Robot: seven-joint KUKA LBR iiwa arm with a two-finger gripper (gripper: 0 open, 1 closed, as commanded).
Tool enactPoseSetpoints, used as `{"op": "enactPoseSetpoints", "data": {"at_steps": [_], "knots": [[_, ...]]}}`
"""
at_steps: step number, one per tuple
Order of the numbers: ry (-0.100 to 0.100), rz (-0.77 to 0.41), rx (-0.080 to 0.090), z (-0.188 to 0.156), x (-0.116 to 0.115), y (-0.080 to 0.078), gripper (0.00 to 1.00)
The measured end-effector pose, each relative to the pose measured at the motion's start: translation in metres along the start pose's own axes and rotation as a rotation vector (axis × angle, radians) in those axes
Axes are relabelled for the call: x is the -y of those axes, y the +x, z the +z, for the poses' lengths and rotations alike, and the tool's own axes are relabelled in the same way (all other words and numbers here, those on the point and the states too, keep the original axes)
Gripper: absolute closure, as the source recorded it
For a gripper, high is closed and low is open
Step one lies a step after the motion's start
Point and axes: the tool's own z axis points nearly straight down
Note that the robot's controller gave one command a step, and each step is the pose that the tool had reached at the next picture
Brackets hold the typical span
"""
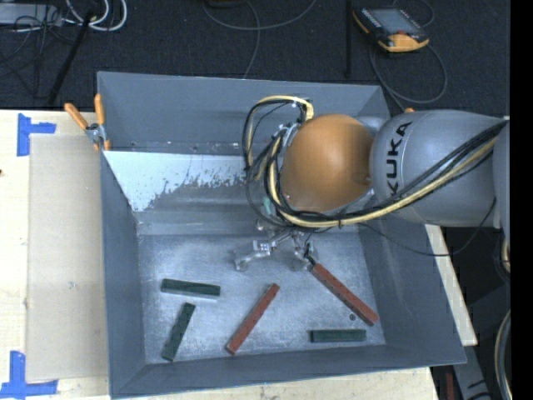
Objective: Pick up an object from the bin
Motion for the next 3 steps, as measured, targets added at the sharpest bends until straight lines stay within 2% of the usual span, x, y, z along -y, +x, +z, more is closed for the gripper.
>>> {"op": "enactPoseSetpoints", "data": {"at_steps": [1, 2, 3], "knots": [[0.005, 0.065, 0.004, -0.1, -0.039, -0.052, 0.0], [-0.008, 0.095, 0.003, -0.046, -0.056, -0.133, 0.0], [-0.003, 0.172, 0.001, 0.001, -0.018, -0.144, 0.0]]}}
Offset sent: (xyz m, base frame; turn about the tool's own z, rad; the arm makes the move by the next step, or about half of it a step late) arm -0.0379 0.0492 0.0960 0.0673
